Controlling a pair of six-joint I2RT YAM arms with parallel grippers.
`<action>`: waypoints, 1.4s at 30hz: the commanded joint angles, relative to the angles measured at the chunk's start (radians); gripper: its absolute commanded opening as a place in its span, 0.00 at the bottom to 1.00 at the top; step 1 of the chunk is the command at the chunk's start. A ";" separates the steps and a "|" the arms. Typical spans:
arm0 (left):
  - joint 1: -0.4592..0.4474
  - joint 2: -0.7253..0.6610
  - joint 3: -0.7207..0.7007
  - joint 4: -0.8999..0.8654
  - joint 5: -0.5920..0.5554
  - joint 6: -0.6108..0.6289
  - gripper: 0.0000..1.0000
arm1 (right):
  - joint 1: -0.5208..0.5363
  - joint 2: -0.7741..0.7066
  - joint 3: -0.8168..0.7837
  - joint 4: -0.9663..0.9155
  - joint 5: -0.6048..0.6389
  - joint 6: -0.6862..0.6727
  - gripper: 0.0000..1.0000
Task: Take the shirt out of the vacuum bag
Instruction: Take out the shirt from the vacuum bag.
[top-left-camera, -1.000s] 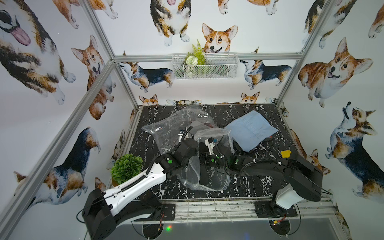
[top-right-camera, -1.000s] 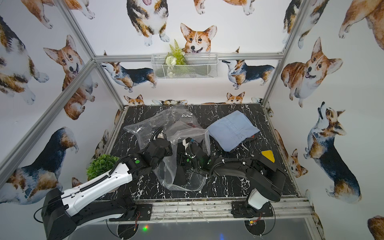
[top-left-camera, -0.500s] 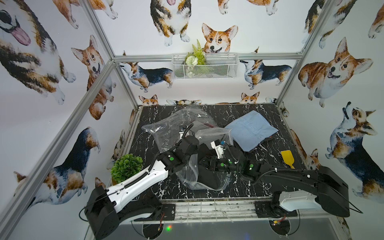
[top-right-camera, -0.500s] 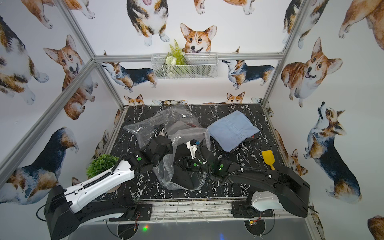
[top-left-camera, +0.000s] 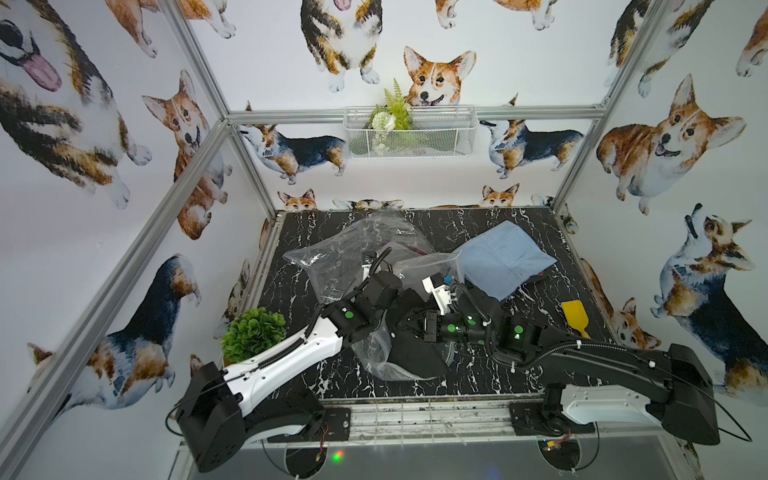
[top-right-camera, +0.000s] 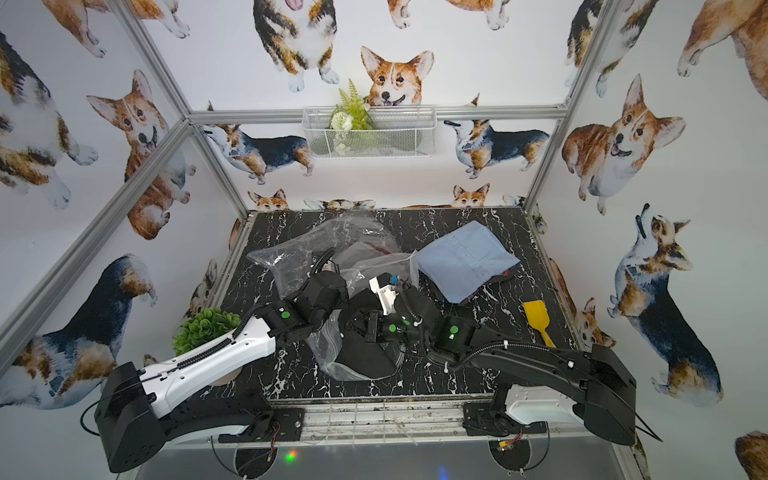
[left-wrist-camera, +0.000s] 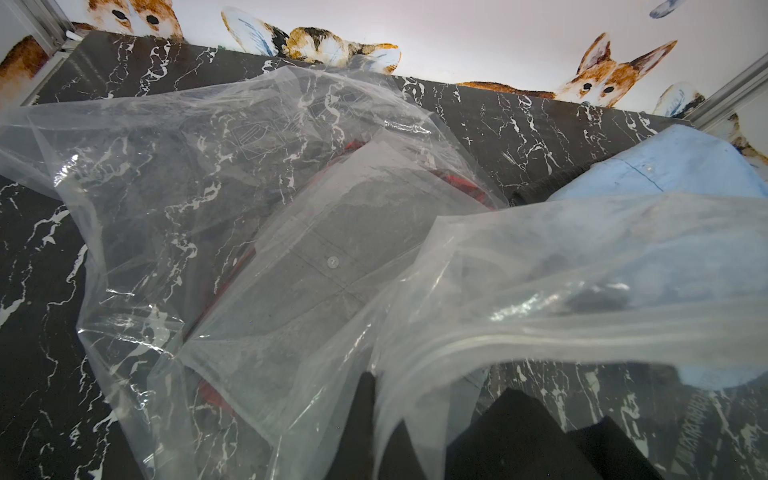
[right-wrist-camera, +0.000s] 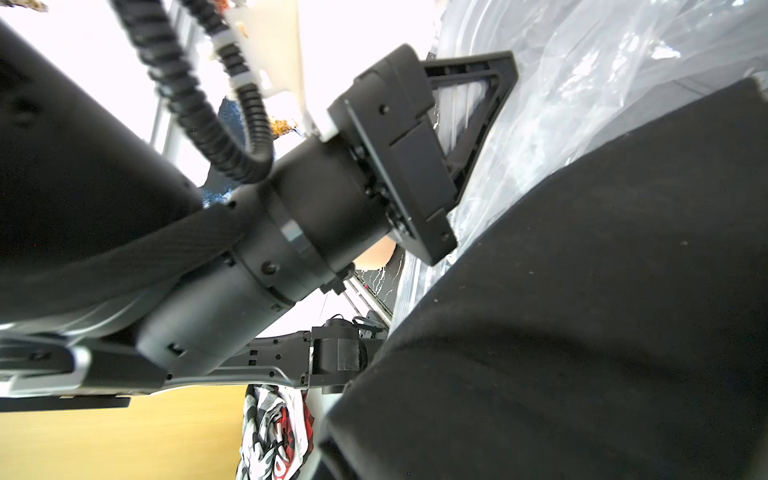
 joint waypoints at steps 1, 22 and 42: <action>0.001 -0.003 0.002 0.006 -0.005 -0.010 0.00 | 0.003 -0.096 0.035 -0.038 0.026 -0.024 0.00; 0.004 -0.051 -0.085 -0.042 -0.049 0.007 0.00 | -0.365 -0.413 0.401 -0.678 0.119 -0.193 0.00; 0.013 -0.217 -0.141 -0.137 -0.057 -0.011 0.00 | -1.136 0.288 0.739 -0.378 -0.511 -0.029 0.00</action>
